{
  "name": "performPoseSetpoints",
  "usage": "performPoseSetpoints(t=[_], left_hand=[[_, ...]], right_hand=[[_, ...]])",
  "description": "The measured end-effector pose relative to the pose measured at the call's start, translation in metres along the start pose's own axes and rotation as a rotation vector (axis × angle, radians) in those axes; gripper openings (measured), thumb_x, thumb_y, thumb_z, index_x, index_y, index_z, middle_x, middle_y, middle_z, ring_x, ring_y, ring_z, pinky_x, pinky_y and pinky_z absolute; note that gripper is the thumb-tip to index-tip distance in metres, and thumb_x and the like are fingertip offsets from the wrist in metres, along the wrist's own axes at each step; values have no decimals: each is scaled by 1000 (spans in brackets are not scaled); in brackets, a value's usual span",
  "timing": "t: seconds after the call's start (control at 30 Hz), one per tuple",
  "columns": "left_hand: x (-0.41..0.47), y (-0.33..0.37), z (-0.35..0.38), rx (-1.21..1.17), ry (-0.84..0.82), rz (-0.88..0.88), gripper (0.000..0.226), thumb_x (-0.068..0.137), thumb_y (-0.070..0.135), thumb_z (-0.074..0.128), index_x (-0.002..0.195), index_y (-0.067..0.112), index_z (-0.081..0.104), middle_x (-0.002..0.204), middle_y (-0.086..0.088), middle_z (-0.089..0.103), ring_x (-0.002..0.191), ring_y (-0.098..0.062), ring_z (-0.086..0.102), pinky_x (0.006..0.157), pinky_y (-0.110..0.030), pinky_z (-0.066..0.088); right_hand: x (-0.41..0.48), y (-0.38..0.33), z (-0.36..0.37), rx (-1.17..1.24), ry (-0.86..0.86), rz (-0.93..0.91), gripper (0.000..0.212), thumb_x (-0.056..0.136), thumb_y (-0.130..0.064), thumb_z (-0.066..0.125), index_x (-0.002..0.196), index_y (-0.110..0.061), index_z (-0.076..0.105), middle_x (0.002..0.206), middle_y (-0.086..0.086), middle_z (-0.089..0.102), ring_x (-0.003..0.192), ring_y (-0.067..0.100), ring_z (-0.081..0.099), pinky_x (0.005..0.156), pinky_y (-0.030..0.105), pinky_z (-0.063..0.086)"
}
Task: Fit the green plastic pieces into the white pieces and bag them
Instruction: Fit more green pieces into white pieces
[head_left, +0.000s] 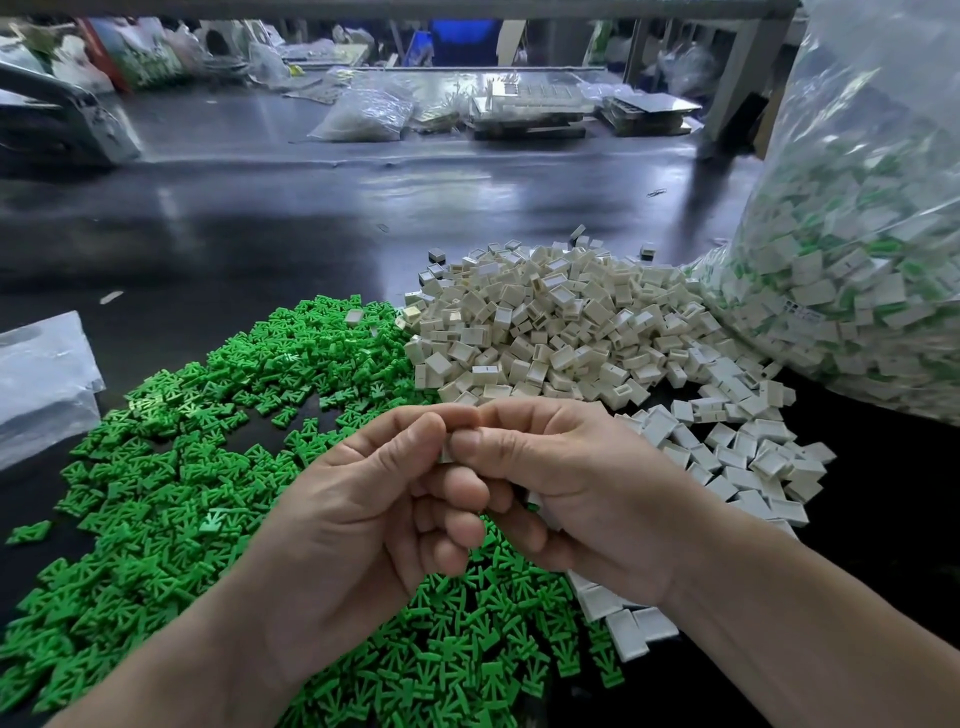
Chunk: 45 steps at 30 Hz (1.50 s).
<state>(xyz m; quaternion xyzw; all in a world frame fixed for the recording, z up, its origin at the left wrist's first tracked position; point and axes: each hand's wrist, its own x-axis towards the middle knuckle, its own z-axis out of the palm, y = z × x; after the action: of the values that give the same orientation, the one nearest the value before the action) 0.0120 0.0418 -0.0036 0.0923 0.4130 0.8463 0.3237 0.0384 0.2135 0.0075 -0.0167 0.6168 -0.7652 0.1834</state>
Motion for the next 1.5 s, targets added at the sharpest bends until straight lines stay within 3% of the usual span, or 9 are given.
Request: performPoseSetpoints(t=[0.17,0.3,0.47,0.8,0.87,1.0,1.1,1.23,1.5], left_hand=[[-1,-2,1,-41,-63,45,40,68,32,88,102,16,75,68,-8,71,54,-16,69,46,-23,55],[0,-3,1,-1,-35,67,38,64,26,90,97,14,76,64,-11,70,49,-18,68,44,-23,54],[0,-3,2,34,22,95,40,59,27,93,93,13,75,61,-13,69,46,-19,66,42,-24,53],[3,-5,1,157,63,170,22,83,22,73,100,10,73,66,-15,67,50,-22,66,45,-27,53],[5,-1,-1,244,94,208,23,84,22,62,100,10,73,68,-18,68,52,-25,66,44,-29,53],[6,13,-19,667,381,405,14,93,22,58,95,23,72,77,-12,72,65,-27,70,54,-33,55],[6,21,-36,1100,581,510,15,97,25,57,107,32,65,93,9,74,82,-7,70,69,-28,55],[13,11,-39,1827,461,450,44,93,34,58,136,28,54,132,7,59,117,-13,56,98,-37,44],[21,9,-41,2056,432,395,33,91,22,64,124,22,66,112,-3,64,104,-26,56,86,-47,45]], right_hand=[[-2,-3,3,82,-39,-31,13,91,-28,67,83,-18,66,59,-4,51,39,6,41,35,13,27],[-1,-1,3,82,-40,8,43,88,-28,65,113,6,59,59,-3,50,39,6,40,34,14,27],[0,2,3,84,-36,8,44,90,-27,68,119,5,57,59,-4,53,39,6,43,33,14,29],[5,5,5,63,-3,-10,42,90,-32,61,104,8,56,57,0,53,41,7,41,34,17,28],[4,3,3,90,-2,-24,29,88,-31,59,83,-2,61,56,1,51,40,8,40,35,17,28],[4,-11,-10,453,-111,-126,10,83,-18,55,74,-14,54,67,2,55,42,7,49,32,15,34],[4,-16,-16,594,-88,-156,8,79,-17,62,83,-14,56,79,5,58,48,9,54,30,14,35],[8,-11,-16,517,45,-69,11,80,-18,63,84,-15,53,72,2,57,45,6,48,29,14,31],[10,-7,-15,389,94,-59,8,82,-17,65,81,-14,57,67,1,54,42,6,45,31,16,31]])
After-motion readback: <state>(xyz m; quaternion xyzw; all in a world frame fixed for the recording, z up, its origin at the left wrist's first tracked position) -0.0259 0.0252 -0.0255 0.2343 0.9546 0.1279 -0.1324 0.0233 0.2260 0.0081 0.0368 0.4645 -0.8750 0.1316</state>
